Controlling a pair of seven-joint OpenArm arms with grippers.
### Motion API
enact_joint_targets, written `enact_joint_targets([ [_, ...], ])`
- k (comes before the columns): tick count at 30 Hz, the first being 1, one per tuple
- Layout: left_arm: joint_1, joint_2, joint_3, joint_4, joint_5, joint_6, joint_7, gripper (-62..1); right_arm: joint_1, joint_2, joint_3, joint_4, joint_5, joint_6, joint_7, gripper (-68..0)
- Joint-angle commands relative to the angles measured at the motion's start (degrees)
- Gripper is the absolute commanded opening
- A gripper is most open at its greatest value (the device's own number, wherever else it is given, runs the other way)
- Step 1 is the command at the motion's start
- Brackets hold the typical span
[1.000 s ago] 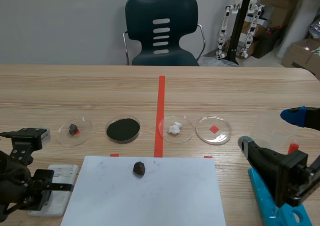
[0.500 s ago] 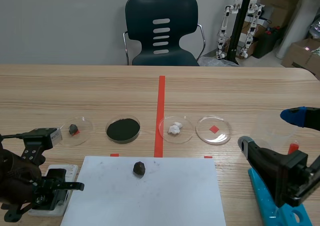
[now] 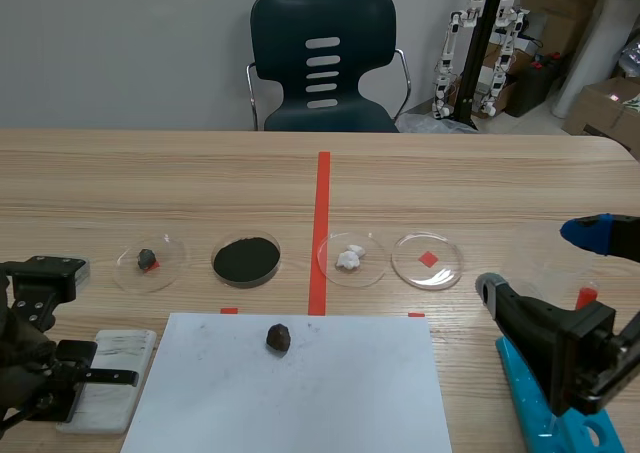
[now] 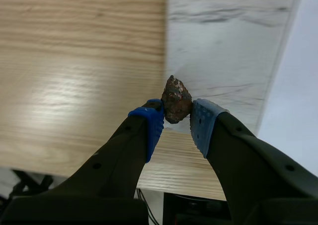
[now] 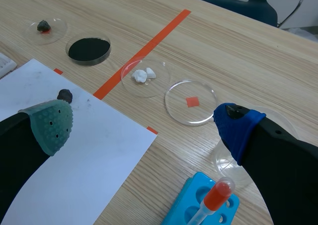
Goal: Rub the mineral on the streak plate below the first streak
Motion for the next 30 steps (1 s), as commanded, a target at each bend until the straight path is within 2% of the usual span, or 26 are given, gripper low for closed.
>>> enact_joint_targets([
  [1, -0.02, -0.28, -0.13, 0.31, -3.74, -1.73, -0.42, -47.9, 0.04, 0.17, 0.46, 1.16, 0.59, 0.04, 1.03, -8.4],
  [7, 0.00, -0.28, -0.13, 0.31, -13.33, -7.23, -2.08, -47.9, 0.04, 0.17, 0.46, 1.16, 0.59, 0.04, 1.03, -8.4],
  [9, -0.02, -0.28, -0.13, 0.31, -13.62, -7.45, -2.08, -47.9, 0.04, 0.17, 0.46, 1.16, 0.59, 0.04, 1.03, -8.4],
  [12, 0.00, -0.28, -0.13, 0.31, -11.91, -6.93, -1.49, -47.9, 0.04, 0.17, 0.46, 1.16, 0.59, 0.04, 1.03, -8.4],
  [18, 0.00, -0.31, -0.13, 0.31, -0.55, 0.15, 1.40, -47.9, 0.04, 0.17, 0.46, 1.16, 0.59, 0.04, 1.03, -8.4],
  [22, -0.02, -0.31, -0.13, 0.31, 4.79, 3.19, 2.67, -47.9, 0.04, 0.17, 0.46, 1.16, 0.59, 0.04, 1.03, -8.4],
  [25, -0.02, -0.28, -0.13, 0.31, 6.03, 4.13, 2.91, -47.9, 0.04, 0.17, 0.46, 1.16, 0.59, 0.04, 1.03, -8.4],
  [30, 0.00, -0.28, -0.13, 0.31, 4.96, 3.85, 2.82, -47.9, 0.04, 0.17, 0.46, 1.16, 0.59, 0.04, 1.03, -8.4],
])
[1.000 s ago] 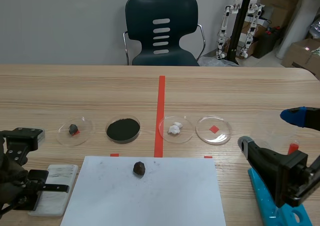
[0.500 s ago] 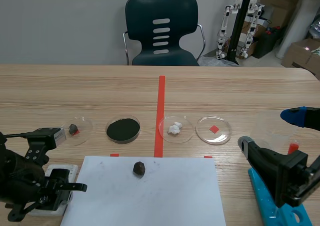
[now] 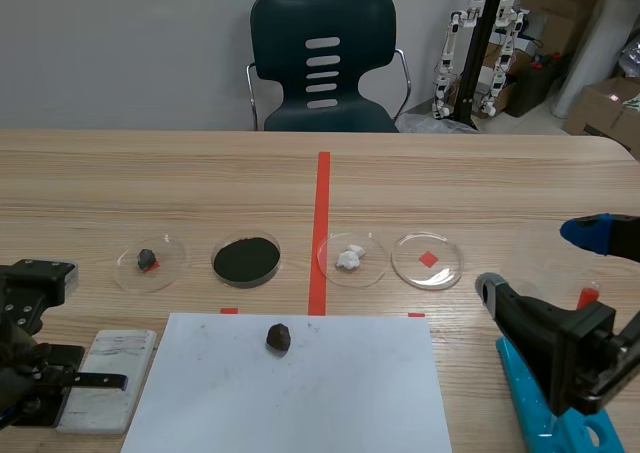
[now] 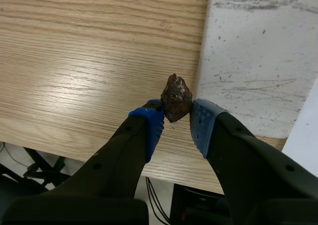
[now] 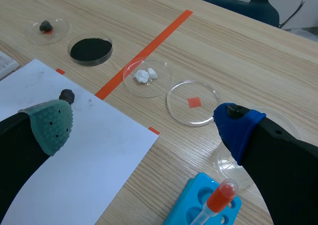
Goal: Rub the mineral on the streak plate below the first streak
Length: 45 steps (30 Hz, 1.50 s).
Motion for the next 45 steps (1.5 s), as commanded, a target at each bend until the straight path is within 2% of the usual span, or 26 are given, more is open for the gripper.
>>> enact_joint_targets([
  [1, -0.13, 0.09, 0.04, 0.31, -2.29, -1.16, -0.57, -47.9, 0.04, 0.17, 0.46, 1.16, 0.59, 0.04, 0.90, -8.4],
  [5, 0.02, 0.09, 0.07, 0.31, -11.93, -6.49, -2.56, -47.9, 0.04, 0.17, 0.46, 1.16, 0.59, 0.04, 0.87, -8.4],
  [10, 0.02, 0.09, 0.07, 0.31, -18.10, -10.27, -3.54, -47.9, 0.04, 0.17, 0.46, 1.16, 0.59, 0.04, 0.90, -8.4],
  [12, 0.00, 0.07, 0.04, 0.31, -17.81, -10.25, -3.54, -47.9, 0.04, 0.17, 0.46, 1.16, 0.59, 0.04, 0.87, -8.4],
  [14, 0.00, -0.07, 0.04, 0.31, -15.72, -9.73, -3.39, -47.9, 0.04, 0.17, 0.46, 1.16, 0.59, 0.04, 0.87, -8.4],
  [20, 0.00, -0.07, 0.04, 0.31, -5.27, -3.39, -1.77, -47.9, 0.04, 0.17, 0.46, 1.16, 0.59, 0.04, 0.87, -8.4],
  [23, 0.00, -0.07, 0.04, 0.31, -2.47, -2.43, -1.79, -47.9, 0.04, 0.17, 0.46, 1.16, 0.59, 0.04, 0.87, -8.4],
  [25, 0.00, -0.07, 0.04, 0.31, -2.64, -2.43, -1.84, -47.9, 0.04, 0.17, 0.46, 1.16, 0.59, 0.04, 0.87, -8.4],
  [27, 0.02, -0.04, 0.04, 0.31, -4.44, -2.75, -1.97, -47.9, 0.04, 0.17, 0.46, 1.16, 0.59, 0.04, 0.87, -8.4],
  [32, 0.15, -0.04, 0.04, 0.31, -14.45, -8.02, -3.19, -47.9, 0.04, 0.17, 0.46, 1.16, 0.59, 0.04, 0.87, -8.4],
  [36, 0.17, -0.04, 0.07, 0.31, -19.15, -10.58, -3.65, -47.9, 0.04, 0.17, 0.46, 1.16, 0.59, 0.04, 0.90, -8.4],
  [38, 0.17, -0.07, 0.04, 0.31, -18.91, -10.49, -3.61, -47.9, 0.04, 0.17, 0.46, 1.16, 0.59, 0.04, 0.90, -8.4],
  [40, 0.17, -0.07, 0.04, 0.31, -16.90, -10.21, -3.56, -47.9, 0.04, 0.17, 0.46, 1.16, 0.59, 0.04, 0.90, -8.4],
  [45, 0.17, -0.07, 0.04, 0.31, -7.58, -5.29, -2.60, -47.9, 0.04, 0.17, 0.46, 1.16, 0.59, 0.04, 0.90, -8.4],
])
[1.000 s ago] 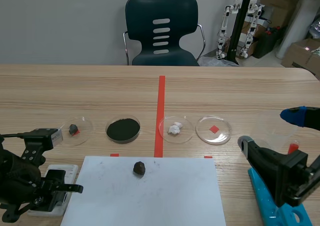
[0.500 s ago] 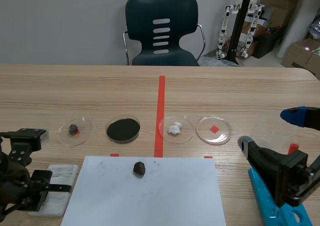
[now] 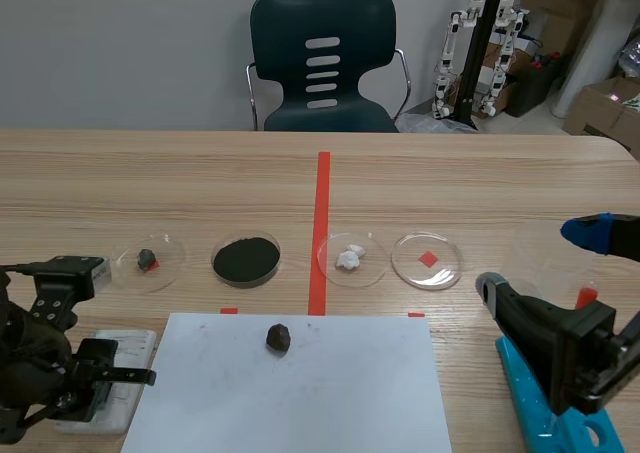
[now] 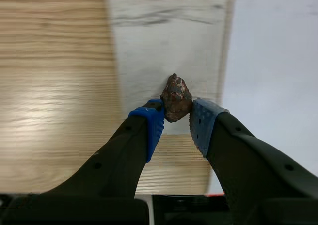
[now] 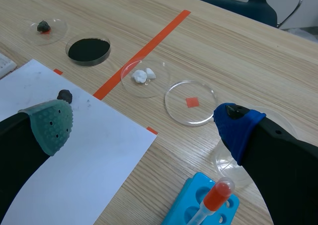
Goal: Rub the mineral on the streak plate below the first streak
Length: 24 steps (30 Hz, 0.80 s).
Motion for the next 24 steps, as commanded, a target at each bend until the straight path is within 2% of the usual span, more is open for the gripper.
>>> enact_joint_targets([
  [1, 0.26, -0.26, 0.04, 0.28, 3.67, 1.62, 0.68, -47.9, 0.04, 0.17, 0.46, 1.16, 0.59, 0.04, 0.90, -8.4],
  [4, 0.24, -0.26, 0.04, 0.28, 9.31, 4.11, 1.11, -47.9, 0.04, 0.17, 0.46, 1.16, 0.59, 0.04, 0.90, -8.4],
  [7, 0.24, -0.26, 0.04, 0.28, 11.78, 4.98, 1.03, -47.9, 0.04, 0.17, 0.46, 1.16, 0.59, 0.04, 0.90, -8.4],
  [19, 2.21, -0.42, -0.92, 0.28, 11.96, 6.40, -3.76, -47.9, 0.04, 0.17, 0.46, 1.16, 0.59, 0.04, 0.87, -8.4],
  [24, 5.01, -0.42, -2.19, 0.50, 10.08, 6.43, -10.19, -47.9, 0.04, 0.17, 0.46, 1.16, 0.59, 0.04, 0.90, -8.4],
])
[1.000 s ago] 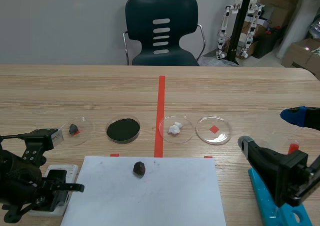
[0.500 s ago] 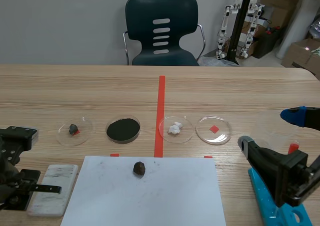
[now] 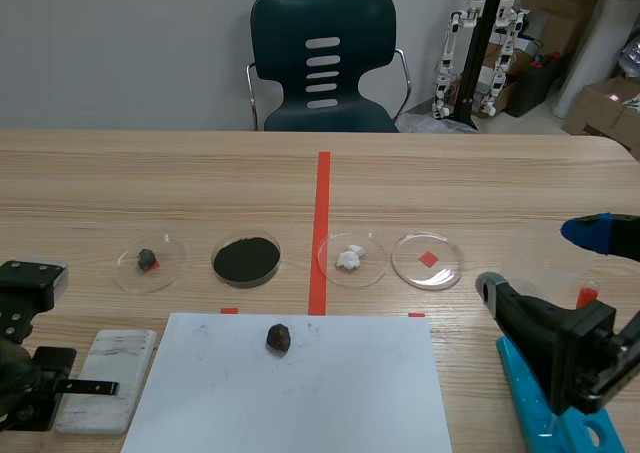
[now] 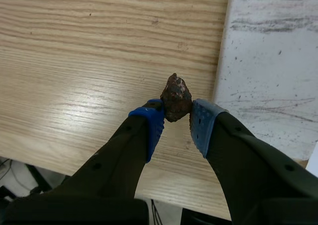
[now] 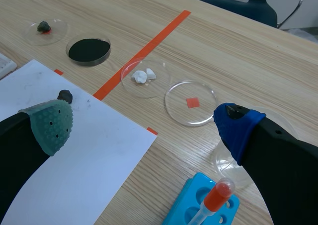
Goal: Rub the mineral on the streak plate below the first streak
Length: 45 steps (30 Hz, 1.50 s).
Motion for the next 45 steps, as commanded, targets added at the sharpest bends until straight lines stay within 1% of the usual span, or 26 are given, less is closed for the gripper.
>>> enact_joint_targets([
  [1, 1.20, -0.35, -1.20, 0.59, -0.85, 0.33, -2.89, -47.9, 0.04, 0.17, 0.46, 1.16, 0.59, 0.04, 0.87, -8.4],
  [7, 5.90, -0.70, -4.33, 2.58, -4.57, 0.26, -13.64, -47.9, 0.04, 0.17, 0.46, 1.16, 0.59, 0.04, 0.87, -8.4],
  [11, 10.12, -2.08, -5.27, 6.84, -7.61, -0.13, -19.98, -47.9, 0.04, 0.17, 0.46, 1.16, 0.59, 0.04, 0.90, -8.4],
  [15, 15.32, -3.10, -5.27, 12.50, -11.93, -0.35, -26.99, -47.9, 0.04, 0.17, 0.46, 1.16, 0.59, 0.04, 0.87, -8.4],
  [17, 18.16, -3.34, -5.27, 15.61, -12.92, -2.23, -30.56, -47.9, 0.04, 0.17, 0.46, 1.16, 0.59, 0.04, 0.90, -8.4],
  [20, 22.01, -3.34, -5.11, 19.65, -12.90, -6.82, -35.87, -47.9, 0.04, 0.17, 0.46, 1.16, 0.59, 0.04, 0.90, -8.4],
  [24, 26.45, -3.34, -3.67, 24.50, -12.87, -11.63, -42.12, -47.9, 0.04, 0.17, 0.46, 1.16, 0.59, 0.04, 0.90, -8.4],
  [28, 30.56, -3.34, -1.55, 28.41, -12.24, -14.25, -49.90, -47.9, 0.04, 0.17, 0.46, 1.16, 0.59, 0.04, 0.90, -8.4],
  [29, 31.58, -3.34, -0.90, 29.38, -11.69, -14.86, -52.02, -47.9, 0.04, 0.17, 0.46, 1.16, 0.59, 0.04, 0.90, -8.4],
  [31, 33.51, -3.34, 0.59, 31.08, -9.55, -16.37, -56.39, -47.8, 0.04, 0.17, 0.46, 1.16, 0.59, 0.04, 0.90, -8.4],
  [33, 34.97, -3.34, 2.29, 32.30, -6.71, -18.23, -60.54, -47.9, 0.04, 0.17, 0.46, 1.16, 0.59, 0.04, 0.90, -8.4],
  [36, 35.69, -3.34, 5.31, 33.00, -2.40, -20.15, -64.52, -47.8, 0.04, 0.17, 0.46, 1.16, 0.59, 0.04, 0.90, -8.4],
  [40, 35.54, -3.32, 9.11, 33.00, 5.40, -23.17, -66.38, -47.8, 0.04, 0.17, 0.46, 1.16, 0.59, 0.04, 0.90, -8.4],
  [42, 35.54, -3.32, 10.34, 33.00, 9.46, -23.39, -66.36, -47.8, 0.04, 0.17, 0.46, 1.16, 0.59, 0.04, 0.87, -8.4],
  [44, 35.54, -3.32, 10.78, 33.00, 11.52, -23.39, -66.34, -47.9, 0.04, 0.17, 0.46, 1.16, 0.59, 0.04, 0.87, -8.4],
  [45, 35.54, -3.26, 10.78, 33.00, 11.65, -23.37, -66.34, -47.8, 0.04, 0.17, 0.46, 1.16, 0.59, 0.04, 0.87, -8.4],
])
